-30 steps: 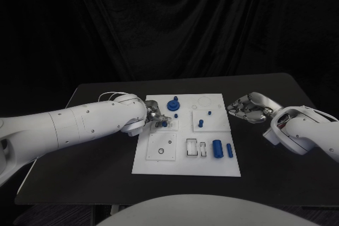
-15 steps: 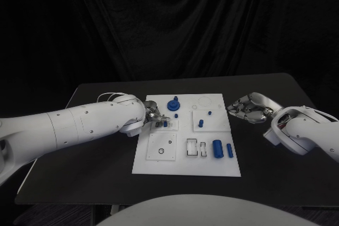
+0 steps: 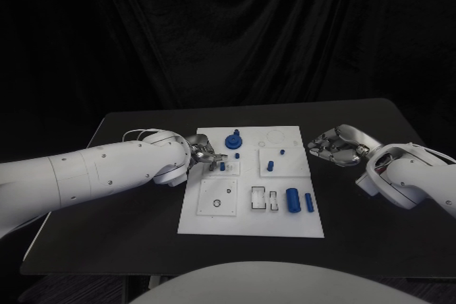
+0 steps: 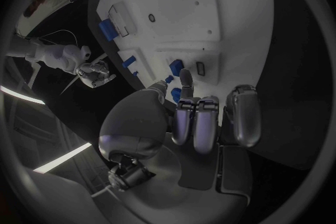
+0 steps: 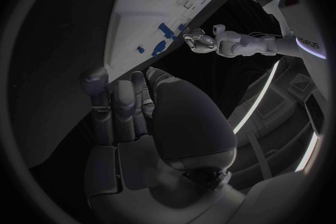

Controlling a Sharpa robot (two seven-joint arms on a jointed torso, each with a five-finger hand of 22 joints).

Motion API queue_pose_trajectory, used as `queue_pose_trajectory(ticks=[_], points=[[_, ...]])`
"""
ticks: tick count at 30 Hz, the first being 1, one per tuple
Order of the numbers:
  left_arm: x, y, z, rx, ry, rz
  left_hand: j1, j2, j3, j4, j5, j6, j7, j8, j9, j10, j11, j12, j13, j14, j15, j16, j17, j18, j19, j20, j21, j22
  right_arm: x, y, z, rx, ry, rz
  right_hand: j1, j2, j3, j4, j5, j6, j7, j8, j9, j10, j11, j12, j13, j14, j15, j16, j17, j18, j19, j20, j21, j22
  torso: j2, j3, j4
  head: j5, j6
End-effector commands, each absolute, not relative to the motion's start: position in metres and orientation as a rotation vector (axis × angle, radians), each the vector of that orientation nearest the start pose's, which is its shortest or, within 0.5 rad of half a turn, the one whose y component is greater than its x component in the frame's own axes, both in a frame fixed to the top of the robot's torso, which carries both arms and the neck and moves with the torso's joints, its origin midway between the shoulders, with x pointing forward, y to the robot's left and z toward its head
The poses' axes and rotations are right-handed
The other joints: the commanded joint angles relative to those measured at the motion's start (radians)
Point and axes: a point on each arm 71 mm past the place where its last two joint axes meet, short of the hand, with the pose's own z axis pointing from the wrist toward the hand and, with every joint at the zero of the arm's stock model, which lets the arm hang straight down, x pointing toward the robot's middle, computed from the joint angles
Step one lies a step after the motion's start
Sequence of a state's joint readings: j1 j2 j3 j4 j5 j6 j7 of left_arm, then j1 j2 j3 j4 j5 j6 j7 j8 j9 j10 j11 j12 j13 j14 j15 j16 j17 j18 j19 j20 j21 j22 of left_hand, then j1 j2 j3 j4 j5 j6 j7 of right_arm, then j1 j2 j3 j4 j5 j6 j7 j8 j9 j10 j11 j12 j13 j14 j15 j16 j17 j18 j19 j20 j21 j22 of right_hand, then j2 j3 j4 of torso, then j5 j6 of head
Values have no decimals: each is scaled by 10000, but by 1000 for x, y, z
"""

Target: Assemble the parts on the task board

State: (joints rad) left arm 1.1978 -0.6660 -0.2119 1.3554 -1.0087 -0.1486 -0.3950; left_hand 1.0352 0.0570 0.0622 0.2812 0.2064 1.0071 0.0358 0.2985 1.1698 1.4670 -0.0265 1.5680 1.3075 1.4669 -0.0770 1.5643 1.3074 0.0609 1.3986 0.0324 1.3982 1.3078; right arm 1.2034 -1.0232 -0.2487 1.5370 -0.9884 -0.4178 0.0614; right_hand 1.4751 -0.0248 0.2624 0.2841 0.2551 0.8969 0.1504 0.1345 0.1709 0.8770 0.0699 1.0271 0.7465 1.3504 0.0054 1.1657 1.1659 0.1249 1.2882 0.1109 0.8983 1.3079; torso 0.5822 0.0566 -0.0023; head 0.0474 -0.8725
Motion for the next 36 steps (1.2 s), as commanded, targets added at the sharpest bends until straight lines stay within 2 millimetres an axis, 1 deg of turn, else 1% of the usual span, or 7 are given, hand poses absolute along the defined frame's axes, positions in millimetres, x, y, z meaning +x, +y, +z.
queue_pose_trajectory(ticks=[1, 8, 17, 23, 25, 30, 36], points=[[488, 182, -260, -2935, 20755, -5747, 326, -25, -43, -81, 294, -85, -67, 118, 214, 1038, -105, 28, 2633, 1039, -80, 65, 2634, -21, 147, -21, 132, 775, 444, -294, -249, 3082, 18180, 7203, 40, -60, 72, 11, 44, 87, 18, -42, -15, -29, 21, -61, -16, -78, -13, -69, -16, 62, -71, -8, -44, 340, 4, 0, 2, -34, -1], [498, 201, -228, -2530, 21377, -4988, 959, 30, 60, -263, 340, -470, -31, 136, 487, 1038, -82, 28, 2633, 1039, -69, 65, 2634, -73, 276, -25, 274, 977, 442, -292, -246, 3034, 17975, 7354, 36, -63, 71, 12, 44, 88, 17, -43, -16, -13, 22, -52, -3, -73, -12, -61, -8, 58, -60, -7, -22, 348, -1, 2, -2, 15, -1], [520, 224, -225, -2715, 21896, -3685, 1158, 99, 123, -263, 323, -803, 61, 38, 564, 1038, -5, 28, 2633, 1039, -3, 65, 2634, -75, 259, 26, 268, 1004, 440, -286, -241, 2381, 17397, 7631, 32, -66, 75, 13, 51, 95, 14, -42, -17, 20, 19, -32, 20, -67, -12, -49, 2, 48, -38, -7, 22, 365, 64, 12, 11, 3, -1], [533, 231, -227, -2906, 21912, -3186, 1194, 89, 125, -270, 333, -865, 82, 11, 571, 1038, 12, 28, 2633, 1039, 10, 65, 2634, -70, 246, 39, 256, 996, 439, -282, -239, 1887, 17176, 7739, 23, -130, 62, 7, 33, 66, -1, -68, -31, 20, 1, -48, -21, -71, -22, -58, -10, 47, -29, -9, 25, 373, 139, 59, 2, 44, -1], [534, 232, -228, -2913, 21943, -3127, 1180, 82, 113, -255, 311, -884, 94, 2, 572, 1038, 20, 28, 2633, 1039, 16, 65, 2634, -69, 242, 43, 253, 995, 439, -282, -239, 1856, 17164, 7737, 23, -131, 62, 7, 33, 66, -1, -69, -31, 19, 1, -49, -22, -71, -22, -59, -10, 47, -29, -9, 25, 373, 166, 60, 2, 63, -1], [537, 231, -230, -2905, 22065, -2973, 1140, 74, 76, -205, 243, -911, 119, -11, 580, 1038, 44, 28, 2633, 1039, 35, 65, 2634, -70, 242, 61, 253, 1002, 439, -282, -239, 1795, 17174, 7716, 21, -132, 62, 8, 30, 65, -1, -70, -32, 17, 1, -52, -27, -70, -22, -55, -7, 48, -31, -9, 18, 371, 249, 40, 2, 147, -1], [538, 230, -230, -2856, 22123, -2976, 1080, 73, 23, -128, 176, -975, 155, -67, 565, 1038, 77, 28, 2633, 1039, 65, 65, 2634, -50, 185, 89, 196, 951, 439, -282, -240, 1775, 17238, 7710, 13, -126, 64, 16, 22, 69, 0, -70, -32, 23, 2, -51, -29, -74, -23, -63, -15, 49, -32, -10, 12, 371, 403, 2, -40, 255, -1]])
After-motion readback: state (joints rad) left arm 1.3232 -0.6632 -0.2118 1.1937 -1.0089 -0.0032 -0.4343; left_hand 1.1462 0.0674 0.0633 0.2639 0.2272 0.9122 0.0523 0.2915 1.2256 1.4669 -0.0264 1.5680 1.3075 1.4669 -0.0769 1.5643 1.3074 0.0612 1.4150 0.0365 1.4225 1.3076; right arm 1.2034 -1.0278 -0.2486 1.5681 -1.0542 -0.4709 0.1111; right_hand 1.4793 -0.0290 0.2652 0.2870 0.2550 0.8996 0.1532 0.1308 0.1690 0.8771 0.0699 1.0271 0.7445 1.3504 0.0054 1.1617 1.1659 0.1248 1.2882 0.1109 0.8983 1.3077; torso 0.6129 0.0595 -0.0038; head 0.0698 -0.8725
